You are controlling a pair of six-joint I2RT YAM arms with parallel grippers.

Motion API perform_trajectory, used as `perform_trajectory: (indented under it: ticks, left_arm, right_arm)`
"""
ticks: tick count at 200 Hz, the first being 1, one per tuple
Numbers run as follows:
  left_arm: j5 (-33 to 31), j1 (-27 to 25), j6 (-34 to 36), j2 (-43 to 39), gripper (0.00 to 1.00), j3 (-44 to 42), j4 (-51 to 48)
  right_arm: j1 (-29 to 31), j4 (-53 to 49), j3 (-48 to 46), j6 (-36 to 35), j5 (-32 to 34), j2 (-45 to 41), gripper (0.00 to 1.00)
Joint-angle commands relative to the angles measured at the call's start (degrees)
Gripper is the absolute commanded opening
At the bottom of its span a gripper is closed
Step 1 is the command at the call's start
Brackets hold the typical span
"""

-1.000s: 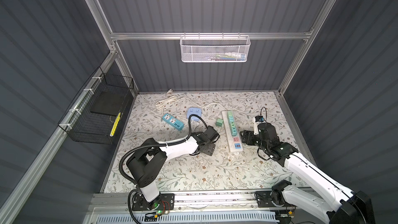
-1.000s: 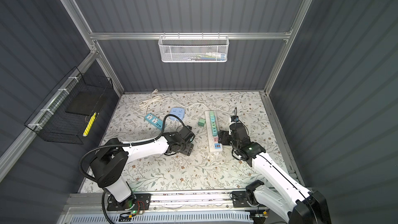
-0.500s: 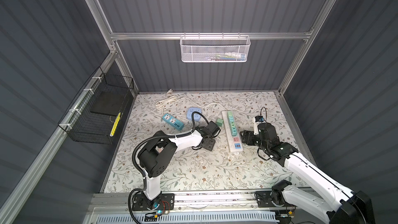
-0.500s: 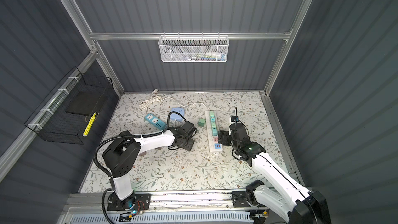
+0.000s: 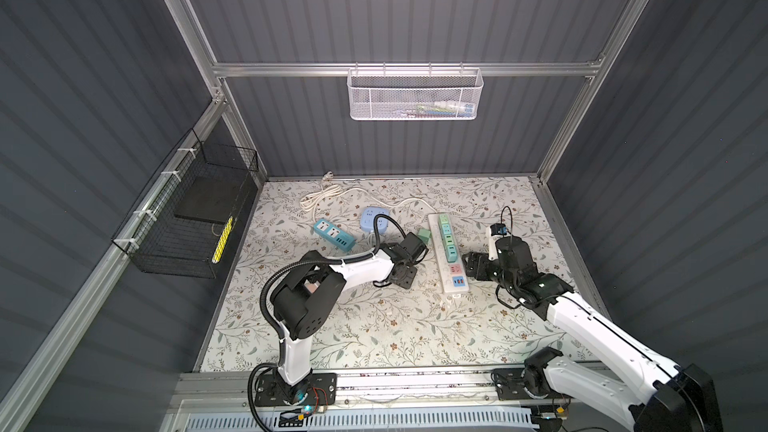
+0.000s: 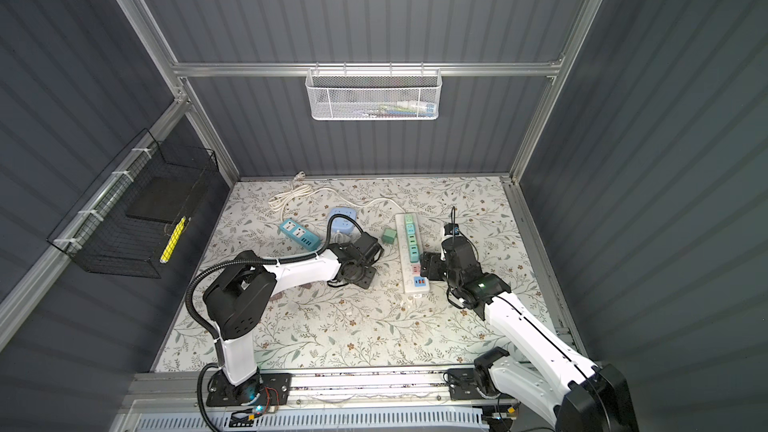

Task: Insert the plug
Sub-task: 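Lift the dark-teal adapter with the left gripper off the table, then raise the adapter toward the right gripper and close the right gripper on it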

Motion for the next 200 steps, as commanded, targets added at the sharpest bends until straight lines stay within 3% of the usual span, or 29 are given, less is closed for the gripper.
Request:
perform_trajectory:
  ticks: [1, 25, 54, 103, 140, 200]
  left_arm:
    - [1.3, 0.1, 2.5, -2.0, 0.40, -1.6, 1.8]
    - [5.1, -0.2, 4.9, -7.2, 0.35, -6.3, 10.0]
    - [4.6, -3.1, 9.9, -16.0, 0.29, -17.0, 29.4]
    - [5.9, -6.2, 16.9, -21.5, 0.32, -29.1, 58.4]
    - [9.7, -7.2, 18.0, -22.4, 0.28, -27.2, 56.5]
    - [11.1, -7.5, 18.9, -22.6, 0.29, -26.4, 54.1]
  right_arm:
    - [-0.1, -0.4, 1.2, -0.7, -0.6, 0.0, 0.80]
    - [-0.2, -1.0, 1.8, -0.5, -2.2, -0.2, 0.79]
    - [-0.2, -1.1, 2.5, 0.3, -6.9, -0.9, 0.76]
    - [-0.1, -0.1, 4.1, 1.5, -17.3, 0.0, 0.65]
    - [-0.1, 2.2, 5.3, 1.7, -26.7, 2.9, 0.54]
    - [0.8, 6.9, 6.1, 2.8, -34.9, 6.8, 0.54]
